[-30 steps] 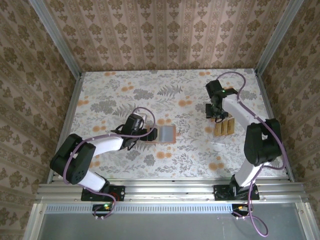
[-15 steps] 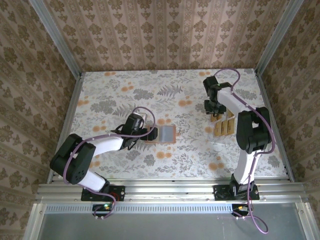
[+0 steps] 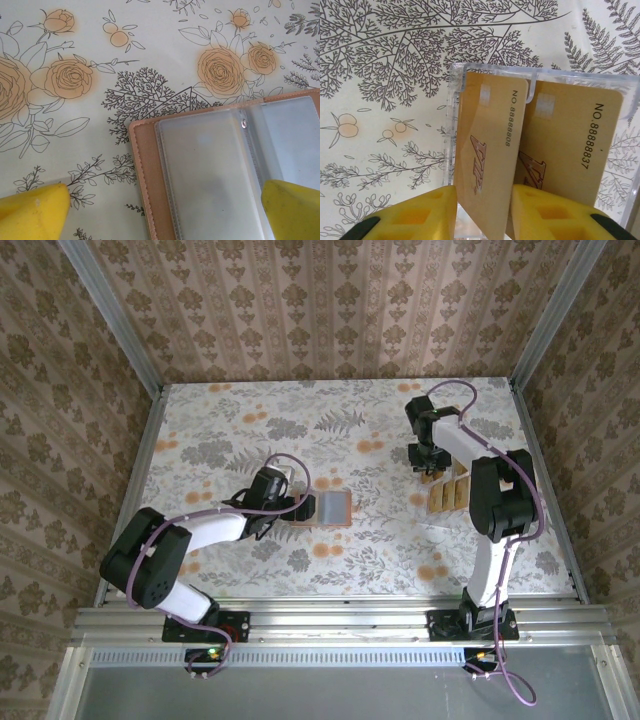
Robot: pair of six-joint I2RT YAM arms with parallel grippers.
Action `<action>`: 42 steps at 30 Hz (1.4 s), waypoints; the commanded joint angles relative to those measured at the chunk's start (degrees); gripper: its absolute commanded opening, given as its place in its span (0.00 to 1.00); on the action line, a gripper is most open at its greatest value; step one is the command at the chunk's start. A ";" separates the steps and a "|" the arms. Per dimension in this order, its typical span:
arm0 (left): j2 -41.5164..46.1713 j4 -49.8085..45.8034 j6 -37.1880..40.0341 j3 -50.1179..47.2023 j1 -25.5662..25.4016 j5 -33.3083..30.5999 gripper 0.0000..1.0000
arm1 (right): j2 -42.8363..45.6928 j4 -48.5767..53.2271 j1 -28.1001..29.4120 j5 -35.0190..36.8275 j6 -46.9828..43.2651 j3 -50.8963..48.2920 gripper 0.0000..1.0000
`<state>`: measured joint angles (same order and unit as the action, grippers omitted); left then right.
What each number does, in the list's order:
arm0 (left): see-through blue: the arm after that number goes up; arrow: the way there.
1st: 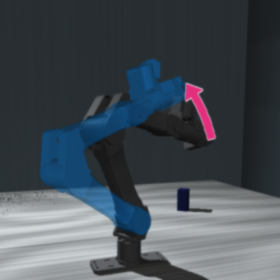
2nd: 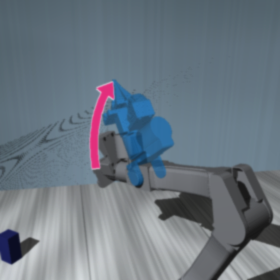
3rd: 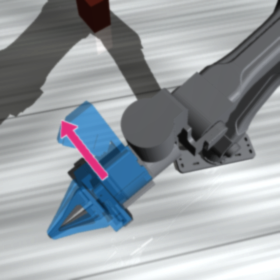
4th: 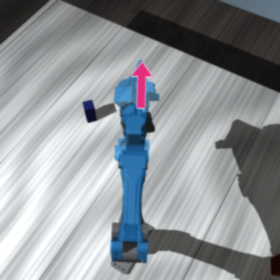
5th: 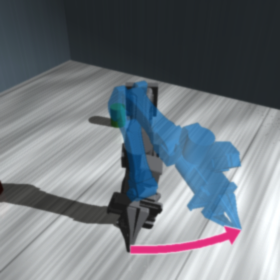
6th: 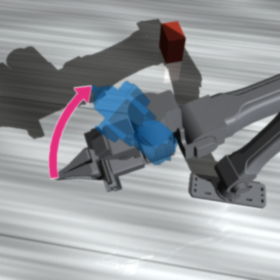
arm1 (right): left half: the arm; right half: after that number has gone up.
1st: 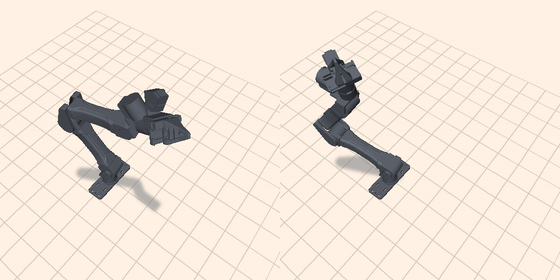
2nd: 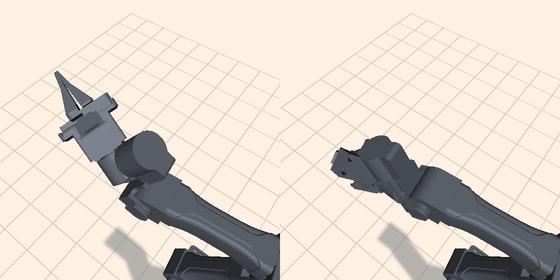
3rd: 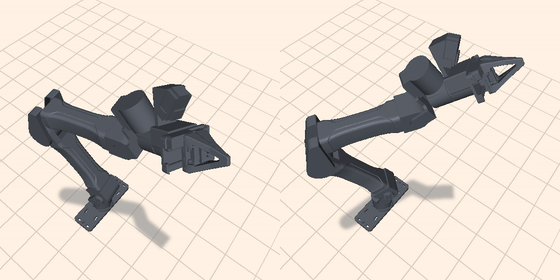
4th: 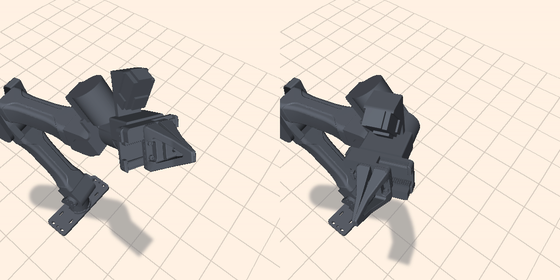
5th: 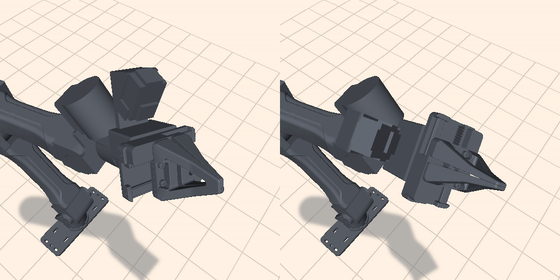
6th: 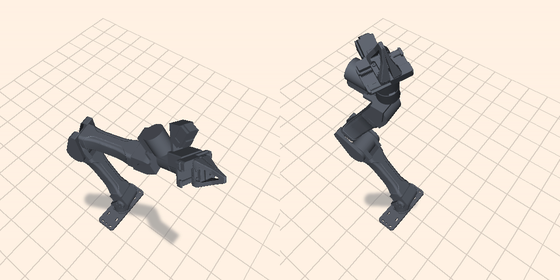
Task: Put the credit cards into the card holder
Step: Pick up the credit card from the storage box, then rotate the card holder at the center of the table.
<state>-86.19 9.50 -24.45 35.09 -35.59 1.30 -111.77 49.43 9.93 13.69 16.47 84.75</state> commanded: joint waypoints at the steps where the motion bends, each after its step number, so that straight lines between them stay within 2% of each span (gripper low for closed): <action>1: -0.19 0.26 -0.58 0.77 -0.46 -0.51 0.99 | -0.60 -0.34 -0.82 -2.77 0.33 -0.27 0.30; 9: -0.03 -0.22 -0.48 1.03 -0.70 -0.86 0.99 | -0.47 -1.70 -2.07 -6.39 1.02 -1.08 0.15; 15: -0.12 -0.48 -0.26 1.21 -0.83 -0.94 0.99 | 1.16 -2.00 -3.14 -8.86 0.85 -1.27 0.01; 29: -0.93 -1.47 -0.65 2.00 -2.07 -1.36 0.99 | 10.81 -1.81 -4.19 -16.51 2.55 1.69 0.00; 34: -1.66 -1.75 -1.63 1.89 -3.32 -2.73 0.99 | 15.72 -5.97 -4.13 -23.59 5.49 -1.91 0.00; 42: -3.75 -2.01 -3.60 1.72 -5.56 -4.89 0.99 | 24.96 -20.88 -4.07 -38.82 13.45 -15.07 0.00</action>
<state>-89.12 8.97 -26.20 36.05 -40.34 -2.26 -89.25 35.40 5.87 -16.97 25.56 72.93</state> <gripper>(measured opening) 0.992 0.040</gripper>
